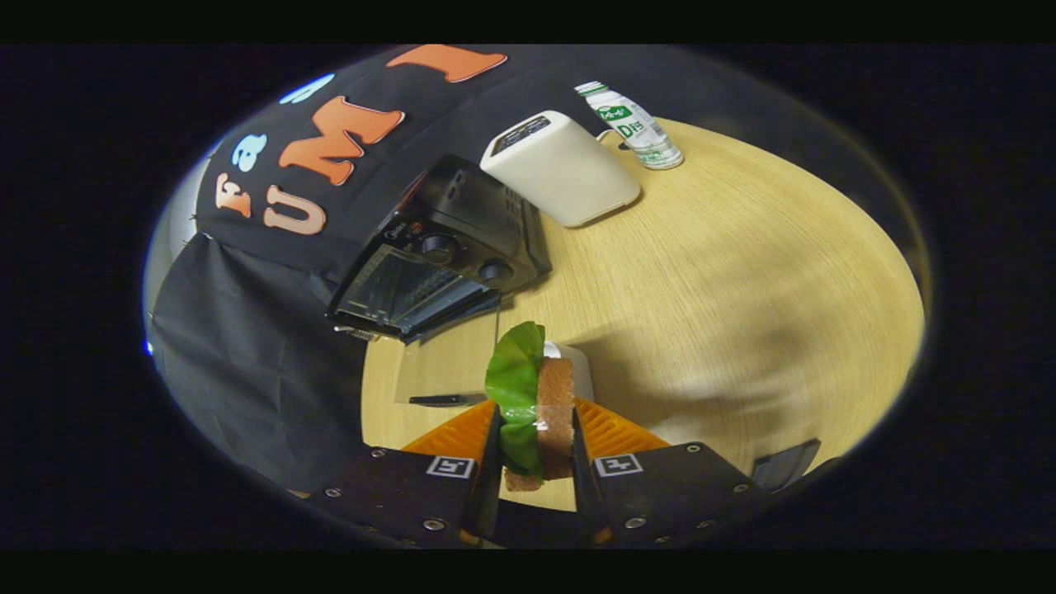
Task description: Open the toaster oven, put the food inside, and close the toaster oven door.
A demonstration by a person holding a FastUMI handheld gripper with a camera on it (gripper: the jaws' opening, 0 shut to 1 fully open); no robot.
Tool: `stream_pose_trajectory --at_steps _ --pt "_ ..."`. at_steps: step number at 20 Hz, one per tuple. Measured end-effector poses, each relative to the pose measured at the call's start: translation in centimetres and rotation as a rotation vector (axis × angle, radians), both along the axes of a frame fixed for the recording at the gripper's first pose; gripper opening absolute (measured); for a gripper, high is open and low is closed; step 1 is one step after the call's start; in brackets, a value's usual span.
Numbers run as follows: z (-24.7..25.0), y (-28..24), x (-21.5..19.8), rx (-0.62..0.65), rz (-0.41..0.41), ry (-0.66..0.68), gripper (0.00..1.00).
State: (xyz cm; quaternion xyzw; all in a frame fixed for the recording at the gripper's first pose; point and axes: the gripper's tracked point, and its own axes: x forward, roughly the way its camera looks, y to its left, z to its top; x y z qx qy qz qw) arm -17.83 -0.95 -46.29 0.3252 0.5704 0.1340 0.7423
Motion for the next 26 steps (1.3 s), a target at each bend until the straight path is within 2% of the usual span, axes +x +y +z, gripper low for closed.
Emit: stream_pose_trajectory --at_steps 10,19,26 --pt "5.8 3.5 4.5 0.105 -0.135 -0.114 0.38" --pt "5.7 11.8 8.7 0.179 -0.177 -0.143 0.38" --pt "4.2 16.5 12.4 0.258 -0.299 -0.133 0.39"
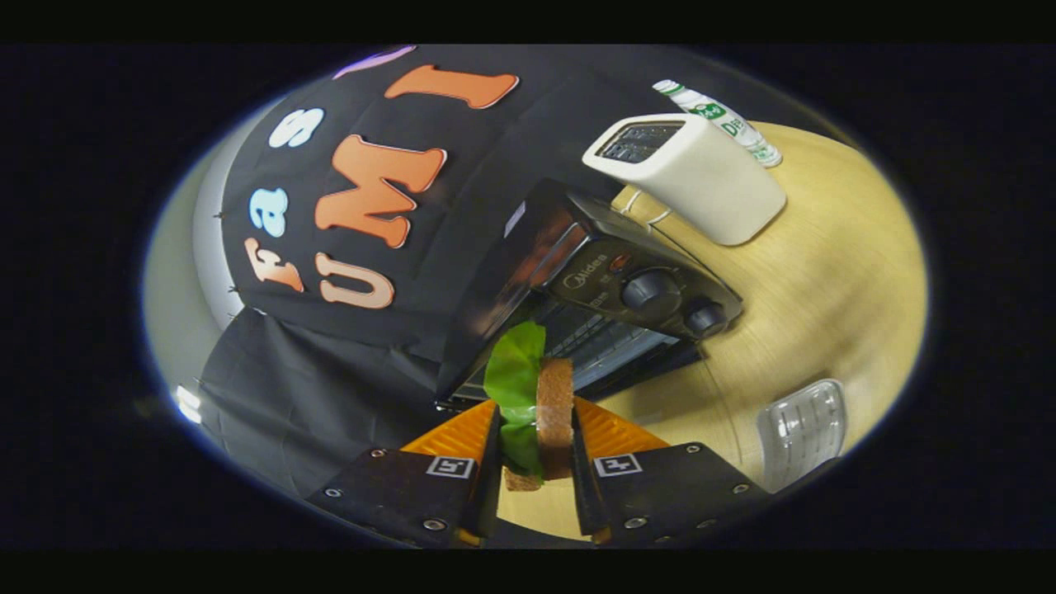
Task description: Open the toaster oven, put the food inside, and close the toaster oven door.
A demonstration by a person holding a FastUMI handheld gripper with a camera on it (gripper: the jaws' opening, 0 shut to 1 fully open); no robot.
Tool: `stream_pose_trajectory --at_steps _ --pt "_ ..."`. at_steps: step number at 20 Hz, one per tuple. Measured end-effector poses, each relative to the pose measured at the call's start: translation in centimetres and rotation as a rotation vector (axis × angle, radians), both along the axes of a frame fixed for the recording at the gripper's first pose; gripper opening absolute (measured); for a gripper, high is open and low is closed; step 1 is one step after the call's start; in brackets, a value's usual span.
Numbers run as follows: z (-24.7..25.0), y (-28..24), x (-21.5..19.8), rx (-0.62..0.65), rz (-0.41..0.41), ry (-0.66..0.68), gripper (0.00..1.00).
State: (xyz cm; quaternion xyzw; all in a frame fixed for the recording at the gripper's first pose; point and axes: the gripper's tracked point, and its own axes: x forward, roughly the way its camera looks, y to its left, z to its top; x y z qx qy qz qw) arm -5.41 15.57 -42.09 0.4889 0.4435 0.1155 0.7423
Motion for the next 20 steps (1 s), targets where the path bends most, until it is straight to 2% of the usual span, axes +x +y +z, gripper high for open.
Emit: stream_pose_trajectory --at_steps 8,14,20 --pt "-3.0 4.6 2.6 0.049 -0.121 -0.002 0.39" --pt "-4.5 5.9 5.7 0.083 -0.255 -0.023 0.38" --pt "-6.4 6.2 7.8 0.038 -0.338 -0.047 0.39"
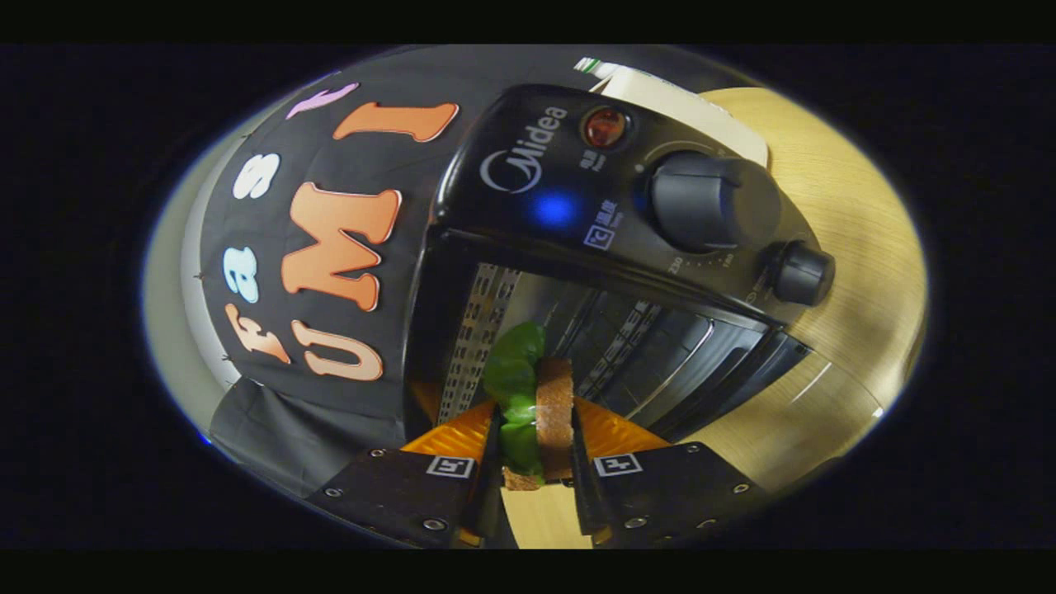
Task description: Open the toaster oven, put the food inside, and close the toaster oven door.
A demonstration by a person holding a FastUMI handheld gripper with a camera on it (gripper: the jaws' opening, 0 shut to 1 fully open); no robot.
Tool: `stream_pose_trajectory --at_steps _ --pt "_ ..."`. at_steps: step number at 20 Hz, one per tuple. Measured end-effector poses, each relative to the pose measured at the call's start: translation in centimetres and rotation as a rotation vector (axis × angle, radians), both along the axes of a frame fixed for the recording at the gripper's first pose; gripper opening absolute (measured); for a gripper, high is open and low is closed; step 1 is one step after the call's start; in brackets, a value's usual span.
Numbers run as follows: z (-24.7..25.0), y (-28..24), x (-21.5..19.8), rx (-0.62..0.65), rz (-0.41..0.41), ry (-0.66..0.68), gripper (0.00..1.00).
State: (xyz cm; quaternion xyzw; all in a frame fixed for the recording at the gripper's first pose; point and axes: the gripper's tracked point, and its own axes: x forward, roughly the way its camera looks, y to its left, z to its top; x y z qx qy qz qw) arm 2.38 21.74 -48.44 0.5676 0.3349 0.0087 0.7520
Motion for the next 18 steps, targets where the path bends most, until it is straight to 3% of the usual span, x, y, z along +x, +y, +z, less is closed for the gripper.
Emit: stream_pose_trajectory --at_steps 7,11,13,15,18 --pt "-1.7 0.4 2.0 0.010 -0.083 0.005 0.39" --pt "-2.0 0.2 1.9 -0.062 -0.075 -0.001 0.39" --pt "-1.8 -0.4 1.3 -0.144 -0.050 0.018 0.46" --pt "-1.4 -0.7 0.3 -0.235 0.034 0.017 0.55" --pt "-0.5 -1.3 -0.9 -0.286 0.112 0.013 0.76"
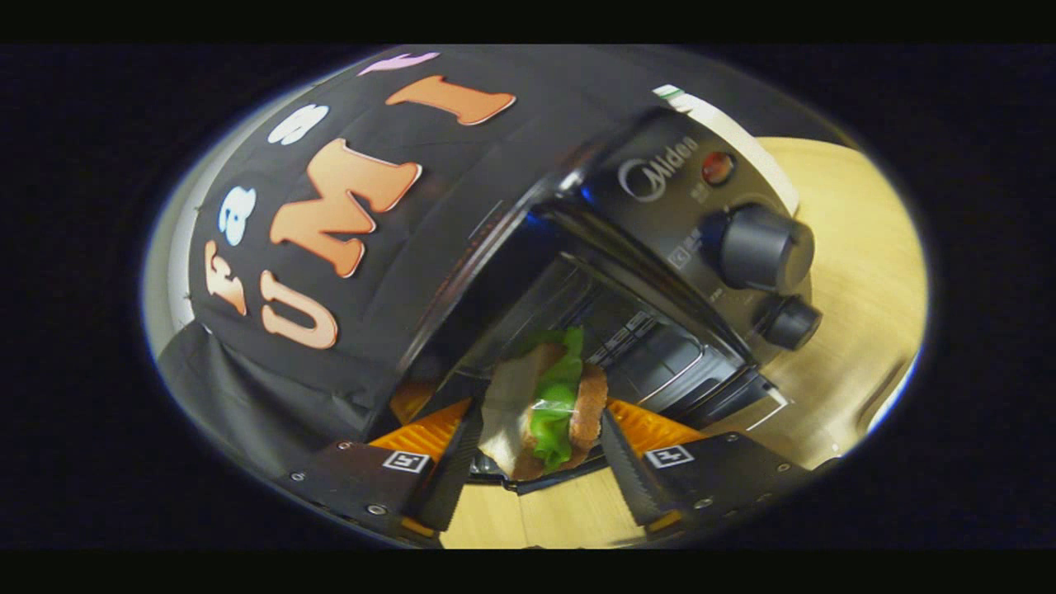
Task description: Open the toaster oven, put the food inside, and close the toaster oven door.
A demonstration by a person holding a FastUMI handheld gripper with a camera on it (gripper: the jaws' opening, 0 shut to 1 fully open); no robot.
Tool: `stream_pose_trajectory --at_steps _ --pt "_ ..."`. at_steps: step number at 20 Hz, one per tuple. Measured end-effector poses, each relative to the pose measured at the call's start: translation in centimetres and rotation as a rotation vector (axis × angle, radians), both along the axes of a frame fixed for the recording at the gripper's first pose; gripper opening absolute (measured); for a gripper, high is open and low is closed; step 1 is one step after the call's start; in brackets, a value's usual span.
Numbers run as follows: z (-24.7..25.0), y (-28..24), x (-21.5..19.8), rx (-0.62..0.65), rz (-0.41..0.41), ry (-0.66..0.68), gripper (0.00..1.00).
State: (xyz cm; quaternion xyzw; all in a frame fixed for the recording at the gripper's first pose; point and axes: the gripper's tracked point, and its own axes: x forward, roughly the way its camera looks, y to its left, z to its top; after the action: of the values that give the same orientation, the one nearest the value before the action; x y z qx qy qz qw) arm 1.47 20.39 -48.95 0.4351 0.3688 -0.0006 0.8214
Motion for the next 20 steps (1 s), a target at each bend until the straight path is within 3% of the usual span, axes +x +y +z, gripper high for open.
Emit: stream_pose_trajectory --at_steps 2,4,8,20 --pt "0.3 -0.4 -1.0 -0.024 0.046 0.023 0.89" --pt "1.1 -1.4 -2.2 -0.074 0.093 0.019 0.96" --pt "2.2 -2.1 -4.9 -0.106 0.183 0.035 0.96" --pt "1.2 -1.7 -18.5 -0.323 0.640 0.138 0.96"
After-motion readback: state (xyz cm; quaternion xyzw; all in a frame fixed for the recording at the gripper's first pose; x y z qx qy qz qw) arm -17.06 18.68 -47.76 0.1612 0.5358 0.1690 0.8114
